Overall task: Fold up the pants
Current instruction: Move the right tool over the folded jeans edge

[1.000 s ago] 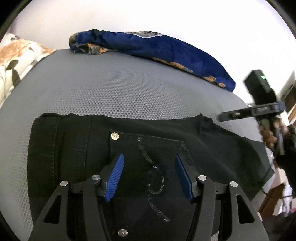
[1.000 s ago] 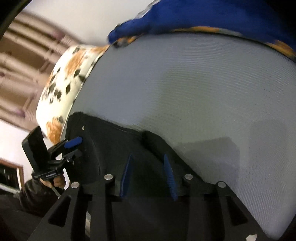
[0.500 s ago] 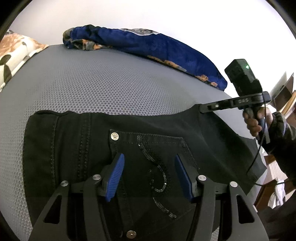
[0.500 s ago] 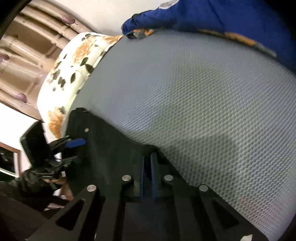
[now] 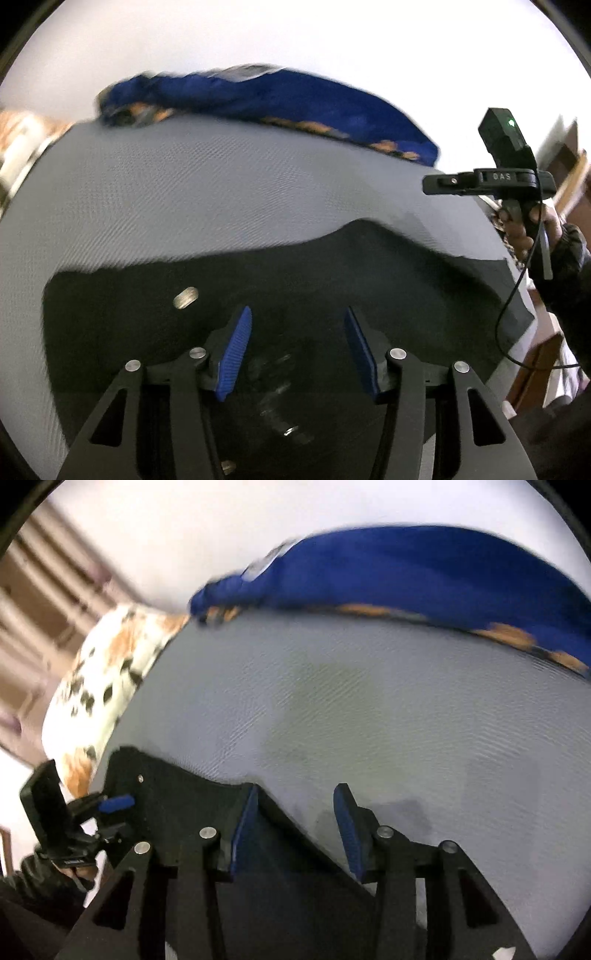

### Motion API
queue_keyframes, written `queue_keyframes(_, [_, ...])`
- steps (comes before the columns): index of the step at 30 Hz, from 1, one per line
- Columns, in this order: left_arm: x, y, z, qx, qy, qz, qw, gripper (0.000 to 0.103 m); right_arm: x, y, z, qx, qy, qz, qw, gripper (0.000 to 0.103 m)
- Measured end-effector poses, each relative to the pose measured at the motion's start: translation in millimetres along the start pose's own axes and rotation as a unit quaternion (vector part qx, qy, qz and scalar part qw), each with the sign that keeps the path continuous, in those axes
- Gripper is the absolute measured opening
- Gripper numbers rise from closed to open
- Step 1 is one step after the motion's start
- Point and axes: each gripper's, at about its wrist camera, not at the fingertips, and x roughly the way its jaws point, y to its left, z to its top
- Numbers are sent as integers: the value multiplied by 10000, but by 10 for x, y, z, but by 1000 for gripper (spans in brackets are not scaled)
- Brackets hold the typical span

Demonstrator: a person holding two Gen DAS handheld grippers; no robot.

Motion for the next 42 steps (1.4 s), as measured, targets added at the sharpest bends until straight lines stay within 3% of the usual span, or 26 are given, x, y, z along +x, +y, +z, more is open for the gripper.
queue_keyframes(5, [296,-486,262,668,-7,-375,9971,54,-547,-375,-587,549,-276,-892,9941,41])
queue_keyframes(8, [595,-661,395,803,127,-514,9954,54,-633,-444,-912,770,-131,-1370,9875,41])
queue_keyframes(11, [868,-753,492,797,289,-639,9943,54,-611,-558,-1154,954,-51,-1565,9830,41])
queue_keyframes(15, [1148,-795,514,903,524,-544,9930,54,-517,-618,-1335,1041,105,-1716,9796,41])
queue_keyframes(17, [1186,-778,506,961,437,-512,9931,54,-522,-681,-1392,1147,83,-1561,9810,39])
queue_keyframes(21, [1290,-696,534,829,526,-339,9946,54,-437,-703,-1435,812,109,-2020,9760,31])
queue_keyframes(23, [1294,-617,527,658,548,-353,9957,54,-433,-733,-1401,733,40,-2482,9659,30])
queue_keyframes(27, [1179,-595,515,494,507,-402,9967,54,-483,-922,-1374,999,-150,-2377,9661,29])
queue_keyframes(31, [979,-756,416,734,421,-486,9952,54,-523,-894,-1336,1047,-204,-2508,9621,35])
queue_keyframes(33, [910,-870,355,823,464,-691,9931,54,-603,-770,-1351,1054,-355,-2242,9682,35])
queue_keyframes(37, [977,-1179,276,1235,697,-946,9854,54,-563,-443,-1372,838,-263,-1732,9810,35])
queue_keyframes(42, [1170,-1411,300,1331,844,-1090,9815,54,-347,-189,-1393,434,-180,-1771,9831,34])
